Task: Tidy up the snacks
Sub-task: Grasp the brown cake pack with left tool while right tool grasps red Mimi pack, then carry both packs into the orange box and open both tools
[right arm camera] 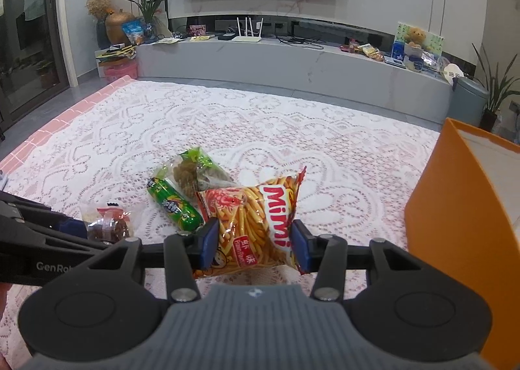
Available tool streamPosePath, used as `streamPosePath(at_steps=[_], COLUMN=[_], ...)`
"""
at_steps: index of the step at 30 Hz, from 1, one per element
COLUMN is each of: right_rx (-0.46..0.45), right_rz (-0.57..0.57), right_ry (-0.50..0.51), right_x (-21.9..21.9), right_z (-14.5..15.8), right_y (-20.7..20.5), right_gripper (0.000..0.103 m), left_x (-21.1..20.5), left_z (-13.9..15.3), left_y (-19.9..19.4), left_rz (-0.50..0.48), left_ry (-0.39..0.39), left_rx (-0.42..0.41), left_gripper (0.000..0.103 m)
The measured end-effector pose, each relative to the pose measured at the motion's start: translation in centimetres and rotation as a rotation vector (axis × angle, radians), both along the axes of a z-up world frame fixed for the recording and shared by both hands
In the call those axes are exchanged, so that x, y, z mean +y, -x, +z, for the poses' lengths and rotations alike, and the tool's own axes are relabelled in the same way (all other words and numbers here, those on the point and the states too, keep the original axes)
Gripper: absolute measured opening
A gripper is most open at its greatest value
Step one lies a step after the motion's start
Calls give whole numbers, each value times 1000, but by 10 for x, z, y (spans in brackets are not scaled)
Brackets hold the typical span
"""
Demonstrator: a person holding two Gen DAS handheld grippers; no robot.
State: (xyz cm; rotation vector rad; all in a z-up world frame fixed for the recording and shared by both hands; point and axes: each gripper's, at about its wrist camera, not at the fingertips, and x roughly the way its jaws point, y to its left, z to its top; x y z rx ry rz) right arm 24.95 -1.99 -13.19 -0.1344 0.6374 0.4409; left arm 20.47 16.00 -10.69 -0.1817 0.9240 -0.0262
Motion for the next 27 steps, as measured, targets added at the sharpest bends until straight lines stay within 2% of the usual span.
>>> streamPosePath(at_steps=[7,18,21,27], right_rx=[-19,46,51,52], right_rz=[-4,13,5,4], right_ry=[14,48,45,38], right_x=[-5,-21,-32,-63], right_z=[13,28,37,67], right_y=[18,46,56,73], right_gripper=[46,46,45,45], left_x=[-2,-31,-40,-66], left_z=[14,37,51,89], left_y=[14,35,41,47], left_rz=[1,-7,-17,-79], left_ry=[19,-20,-16,-31], left_rx=[-28,0,-2,-60], left_gripper=[52,51,51,51])
